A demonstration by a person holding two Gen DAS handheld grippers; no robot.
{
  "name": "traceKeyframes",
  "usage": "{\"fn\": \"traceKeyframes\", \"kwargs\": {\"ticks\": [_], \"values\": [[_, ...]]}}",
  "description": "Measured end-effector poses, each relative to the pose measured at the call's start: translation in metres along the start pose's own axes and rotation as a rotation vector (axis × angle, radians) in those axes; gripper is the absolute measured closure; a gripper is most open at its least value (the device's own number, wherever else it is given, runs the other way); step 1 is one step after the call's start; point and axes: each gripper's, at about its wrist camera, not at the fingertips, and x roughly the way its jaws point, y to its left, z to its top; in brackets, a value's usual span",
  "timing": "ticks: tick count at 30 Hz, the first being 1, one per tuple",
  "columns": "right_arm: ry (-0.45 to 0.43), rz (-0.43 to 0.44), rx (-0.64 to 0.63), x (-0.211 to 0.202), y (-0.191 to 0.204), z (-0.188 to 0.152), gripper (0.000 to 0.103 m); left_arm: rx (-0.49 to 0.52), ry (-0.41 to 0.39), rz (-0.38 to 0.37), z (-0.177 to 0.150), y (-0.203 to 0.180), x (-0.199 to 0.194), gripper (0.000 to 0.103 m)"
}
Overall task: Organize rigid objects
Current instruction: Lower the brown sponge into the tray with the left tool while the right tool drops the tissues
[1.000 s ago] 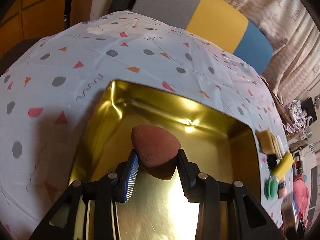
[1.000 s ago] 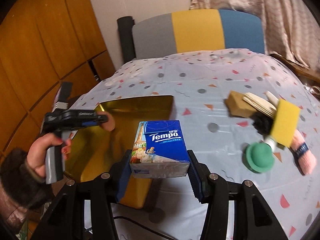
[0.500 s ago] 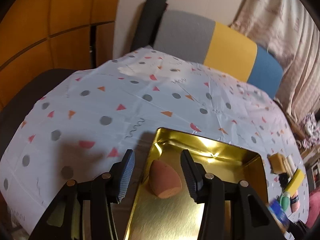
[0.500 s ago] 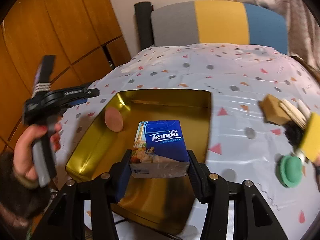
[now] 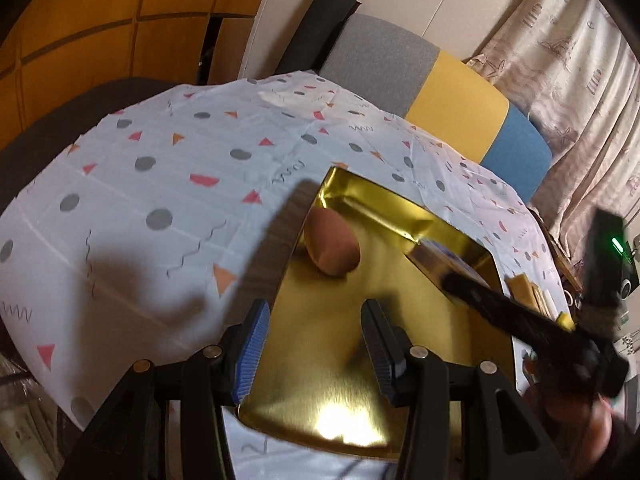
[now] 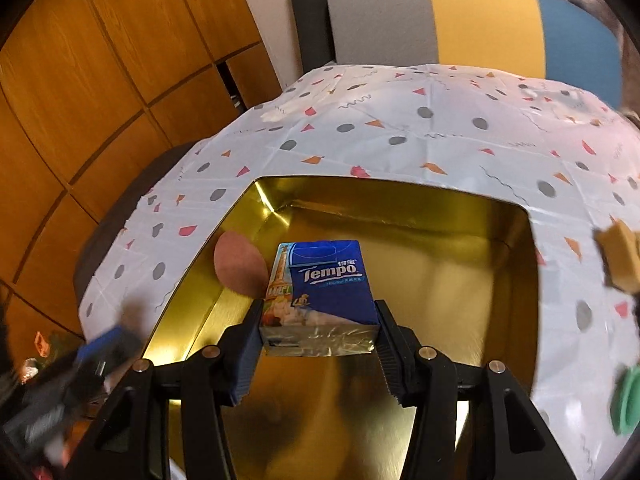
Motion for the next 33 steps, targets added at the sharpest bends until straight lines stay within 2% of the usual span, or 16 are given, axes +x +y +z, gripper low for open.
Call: {"fn": "traceKeyframes", "kwargs": {"ticks": [5,12,13,15,16,20,23,26,33], "values": [[0.019,-0.025,-0.035,0.029,0.012,0.016,0.050,-0.002,-0.004,0.013,-0.009,0.007,-0.006,0.055],[-0.006,-0.028,-0.056,0.059,0.022,0.038,0.048,-0.087,0.003,-0.004,-0.017,0.027,-0.012,0.055],[-0.017,-0.014,-0.062,0.064,0.023,0.041,0.045,-0.101,0.012,-0.007,-0.018,0.028,-0.011,0.055],[-0.016,-0.023,-0.061,0.069,0.024,0.044,0.024,-0.108,0.025,-0.014,-0.020,0.029,-0.010,0.055],[-0.021,-0.031,-0.059,0.068,0.024,0.044,0.022,-0.108,0.027,-0.015,-0.021,0.029,-0.011,0.055],[-0.044,-0.003,-0.040,0.043,0.019,0.040,0.022,-0.104,0.028,-0.024,-0.026,0.026,-0.012,0.055],[-0.063,0.012,-0.010,0.016,0.011,0.031,0.012,-0.103,0.044,-0.052,-0.028,0.020,-0.011,0.055],[-0.091,0.026,0.015,-0.012,0.002,0.020,0.010,-0.093,0.064,-0.088,-0.031,0.010,-0.010,0.055],[-0.165,-0.033,-0.001,-0.070,-0.015,-0.011,0.007,0.002,0.034,-0.081,-0.041,-0.022,-0.024,0.055]]}}
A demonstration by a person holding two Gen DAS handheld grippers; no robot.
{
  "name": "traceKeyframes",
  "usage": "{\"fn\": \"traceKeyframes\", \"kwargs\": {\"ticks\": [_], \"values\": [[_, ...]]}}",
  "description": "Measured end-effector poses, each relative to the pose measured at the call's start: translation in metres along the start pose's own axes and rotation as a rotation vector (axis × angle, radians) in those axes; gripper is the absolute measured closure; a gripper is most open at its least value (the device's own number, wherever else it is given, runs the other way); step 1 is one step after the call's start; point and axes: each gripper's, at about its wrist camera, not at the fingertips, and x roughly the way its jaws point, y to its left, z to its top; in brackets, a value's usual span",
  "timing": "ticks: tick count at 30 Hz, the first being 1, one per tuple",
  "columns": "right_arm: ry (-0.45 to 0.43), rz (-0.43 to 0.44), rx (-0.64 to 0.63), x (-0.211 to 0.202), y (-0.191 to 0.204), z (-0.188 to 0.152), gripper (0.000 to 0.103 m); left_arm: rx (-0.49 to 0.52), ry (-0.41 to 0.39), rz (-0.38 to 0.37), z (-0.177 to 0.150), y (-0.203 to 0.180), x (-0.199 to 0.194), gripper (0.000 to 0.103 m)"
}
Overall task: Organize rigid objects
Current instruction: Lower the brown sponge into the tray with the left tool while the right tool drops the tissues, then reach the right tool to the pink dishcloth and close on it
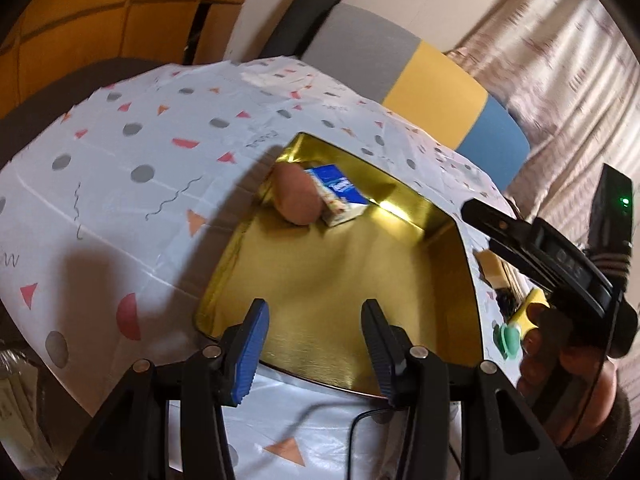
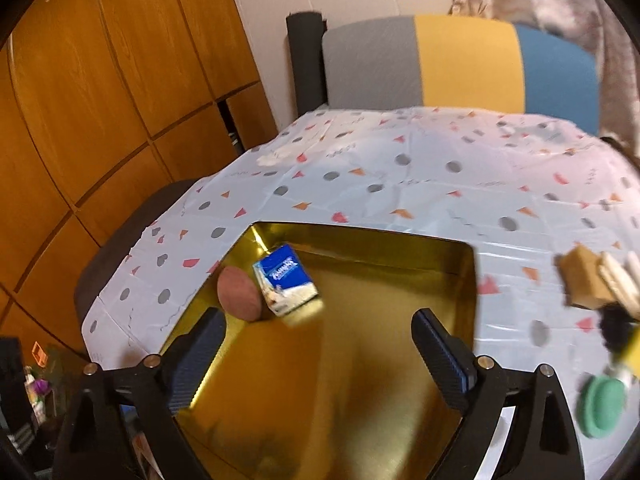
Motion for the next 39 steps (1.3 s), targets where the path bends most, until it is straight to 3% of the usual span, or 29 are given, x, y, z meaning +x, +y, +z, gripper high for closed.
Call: {"fn": "traceKeyframes", "kwargs": {"ticks": [5,14,23,29,34,39], "values": [[-0.043,-0.040,-0.009,-0.034,-0.014,-0.021,0.004,0.065,0.013,-0.017,-0.011,-0.025,-0.001,0.055],[-0.038,-0.132,0.026,-0.067,-0.057,-0.072,0.004,0.157,0.055,-0.044,-0.034,-0.067,0.002,0.055],[0.031,-0.265,0.170,-0.089,-0.137,-0.141,0.004,0.308,0.108,-0.096,-0.056,-0.125,0.010,0.055],[0.028,-0.367,0.257,-0.116,-0.194,-0.171,0.004,0.396,0.152,-0.135,-0.075,-0.166,0.018,0.055],[-0.003,-0.505,0.241,-0.138,-0.244,-0.165,0.004,0.443,0.187,-0.162,-0.088,-0.189,0.022,0.055],[-0.029,-0.637,0.208,-0.148,-0.307,-0.131,0.004,0.453,0.213,-0.174,-0.096,-0.200,0.023,0.055]]}}
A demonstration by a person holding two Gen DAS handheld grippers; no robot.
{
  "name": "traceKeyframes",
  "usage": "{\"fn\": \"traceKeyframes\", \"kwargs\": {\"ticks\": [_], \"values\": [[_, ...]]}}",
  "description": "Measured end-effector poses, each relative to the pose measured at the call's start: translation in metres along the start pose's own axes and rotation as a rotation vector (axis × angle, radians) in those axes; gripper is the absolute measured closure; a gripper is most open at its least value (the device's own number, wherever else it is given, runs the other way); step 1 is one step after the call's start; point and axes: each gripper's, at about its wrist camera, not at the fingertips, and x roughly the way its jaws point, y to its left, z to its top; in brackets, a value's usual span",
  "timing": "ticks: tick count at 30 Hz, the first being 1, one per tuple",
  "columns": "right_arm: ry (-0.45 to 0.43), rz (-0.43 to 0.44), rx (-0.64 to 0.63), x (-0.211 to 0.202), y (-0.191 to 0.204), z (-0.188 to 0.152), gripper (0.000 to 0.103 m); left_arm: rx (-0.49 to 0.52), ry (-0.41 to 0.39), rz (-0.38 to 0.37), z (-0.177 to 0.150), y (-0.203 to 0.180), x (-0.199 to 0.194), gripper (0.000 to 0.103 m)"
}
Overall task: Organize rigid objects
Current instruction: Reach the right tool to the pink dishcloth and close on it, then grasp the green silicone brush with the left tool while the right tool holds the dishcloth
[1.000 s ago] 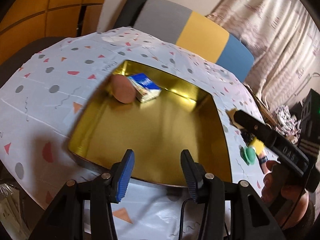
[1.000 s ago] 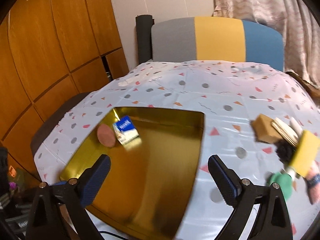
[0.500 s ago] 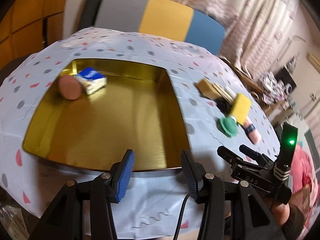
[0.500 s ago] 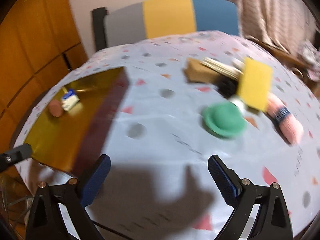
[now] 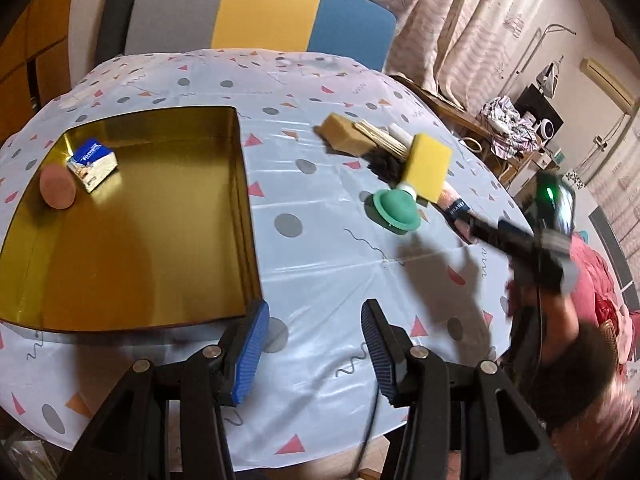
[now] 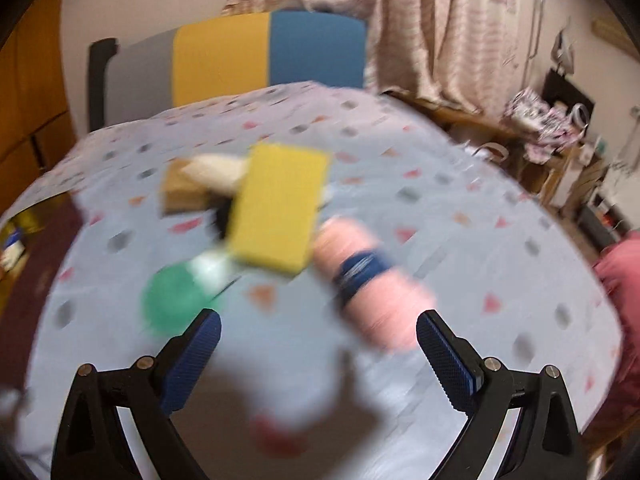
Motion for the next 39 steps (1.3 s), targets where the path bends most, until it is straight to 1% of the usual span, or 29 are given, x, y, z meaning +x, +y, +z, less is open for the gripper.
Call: {"fn": "traceKeyframes", "kwargs": {"ticks": [3,6,8,10,12,13,14,15,17,21,24,27,29,31,33,35,36,37,39], "values": [[0.017,-0.034,-0.015,0.028,-0.019,0.018,0.004,0.009,0.003,0.016,0.000,-0.005,0.000,0.055],[0.055,-0.021,0.018,0.052,-0.030,0.023,0.004,0.011,0.006,0.032,0.002,-0.007,0.001,0.055],[0.077,0.006,0.046,0.065,-0.036,0.022,0.004,0.013,0.007,0.041,0.003,-0.008,0.002,0.055],[0.083,0.010,0.049,0.071,-0.036,0.018,0.005,0.014,0.012,0.050,0.004,-0.009,0.004,0.055],[0.084,0.021,0.050,0.077,-0.034,0.013,0.016,0.018,0.019,0.053,0.006,-0.011,0.007,0.055],[0.091,0.019,0.051,0.079,-0.033,0.011,0.018,0.023,0.022,0.058,0.006,-0.013,0.008,0.055],[0.097,0.016,0.054,0.082,-0.033,0.010,0.023,0.028,0.027,0.060,0.007,-0.015,0.010,0.055],[0.101,0.014,0.063,0.083,-0.033,0.009,0.031,0.031,0.031,0.060,0.008,-0.017,0.012,0.055],[0.095,0.022,0.093,0.081,-0.038,0.008,0.043,0.036,0.034,0.061,0.011,-0.021,0.016,0.055],[0.088,0.070,0.158,0.074,-0.045,-0.001,0.052,0.058,0.041,0.059,0.017,-0.031,0.026,0.055],[0.083,0.084,0.195,0.064,-0.045,-0.011,0.056,0.073,0.047,0.056,0.025,-0.040,0.033,0.055],[0.057,0.109,0.232,0.051,-0.041,-0.022,0.060,0.088,0.057,0.048,0.034,-0.048,0.044,0.055],[0.040,0.124,0.258,0.045,-0.039,-0.029,0.061,0.099,0.070,0.049,0.040,-0.055,0.054,0.054],[0.023,0.130,0.278,0.040,-0.036,-0.036,0.061,0.117,0.081,0.052,0.045,-0.062,0.063,0.049],[0.016,0.131,0.284,0.040,-0.035,-0.038,0.061,0.140,0.086,0.055,0.051,-0.071,0.072,0.048],[0.011,0.138,0.296,0.040,-0.037,-0.041,0.061,0.171,0.090,0.056,0.059,-0.081,0.084,0.043],[0.010,0.144,0.305,0.041,-0.038,-0.042,0.061,0.183,0.099,0.053,0.062,-0.086,0.089,0.037],[0.005,0.151,0.316,0.041,-0.040,-0.044,0.061,0.192,0.113,0.041,0.065,-0.089,0.096,0.035],[0.000,0.154,0.323,0.041,-0.041,-0.044,0.061,0.220,0.147,0.034,0.072,-0.099,0.113,0.035]]}}
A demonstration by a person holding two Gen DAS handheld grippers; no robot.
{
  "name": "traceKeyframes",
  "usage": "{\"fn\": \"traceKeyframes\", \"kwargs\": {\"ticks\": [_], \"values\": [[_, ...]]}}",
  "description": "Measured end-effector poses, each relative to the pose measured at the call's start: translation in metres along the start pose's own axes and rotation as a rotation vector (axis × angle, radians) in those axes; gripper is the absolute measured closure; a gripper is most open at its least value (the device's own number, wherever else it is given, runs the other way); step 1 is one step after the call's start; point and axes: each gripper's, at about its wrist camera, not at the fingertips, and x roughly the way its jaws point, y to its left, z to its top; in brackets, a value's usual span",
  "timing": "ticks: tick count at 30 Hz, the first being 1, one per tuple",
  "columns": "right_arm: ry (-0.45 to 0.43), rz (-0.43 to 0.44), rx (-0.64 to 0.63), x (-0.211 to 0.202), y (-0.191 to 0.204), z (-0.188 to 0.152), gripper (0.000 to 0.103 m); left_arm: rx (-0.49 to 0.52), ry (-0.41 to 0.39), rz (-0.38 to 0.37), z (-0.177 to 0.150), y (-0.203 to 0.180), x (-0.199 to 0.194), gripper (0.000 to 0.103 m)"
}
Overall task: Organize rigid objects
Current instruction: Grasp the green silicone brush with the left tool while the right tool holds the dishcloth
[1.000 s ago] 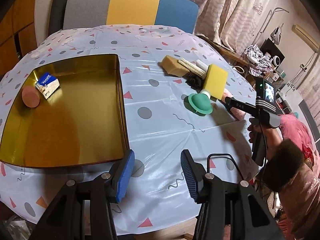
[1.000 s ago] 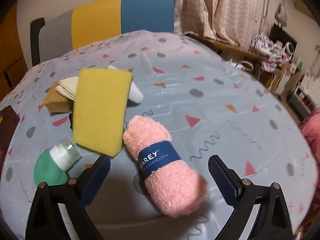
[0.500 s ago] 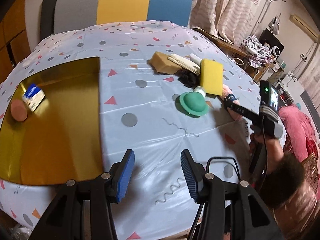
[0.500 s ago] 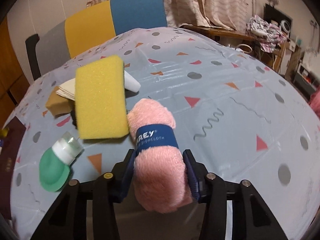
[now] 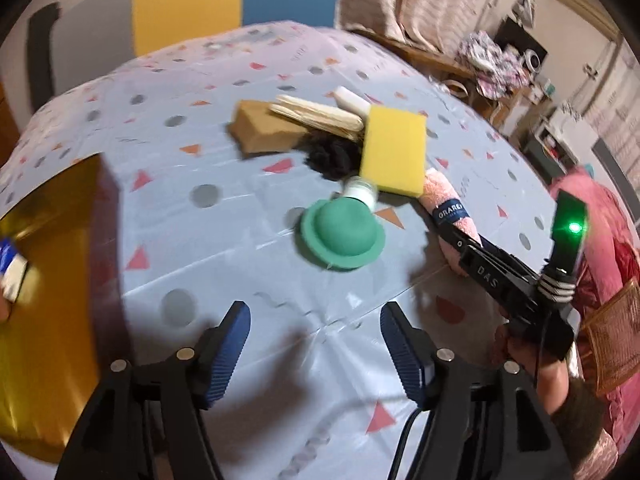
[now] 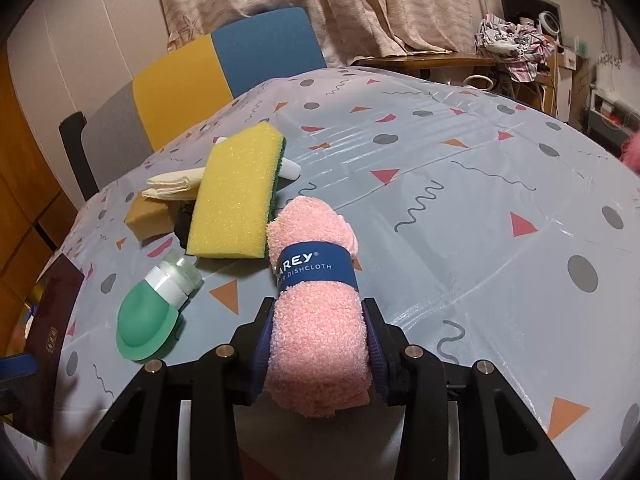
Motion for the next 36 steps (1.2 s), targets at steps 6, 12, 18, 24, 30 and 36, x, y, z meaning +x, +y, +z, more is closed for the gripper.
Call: {"fn": "traceKeyframes", "kwargs": {"ticks": [6,12,18,24,30,36], "values": [[-0.010,0.016,0.011,0.002,-0.004,0.000,0.060,0.122,0.039,0.064,0.031,-0.025,0.041,0.034],[-0.019,0.022,0.016,0.001,-0.005,-0.002,0.060,0.185,0.025,0.068,0.056,-0.040,0.067,0.028],[-0.023,0.029,0.022,0.001,-0.006,-0.002,0.060,0.210,0.069,0.073,0.061,-0.040,0.098,0.027],[-0.027,0.033,0.026,0.001,-0.007,-0.002,0.060,0.161,0.026,0.036,0.047,-0.034,0.102,0.034],[-0.027,0.033,0.026,0.001,-0.006,-0.003,0.060,0.148,-0.018,0.009,0.032,-0.033,0.088,0.052],[-0.027,0.030,0.023,0.002,-0.005,-0.003,0.059,0.079,-0.036,0.002,0.010,-0.015,0.073,0.053]]}}
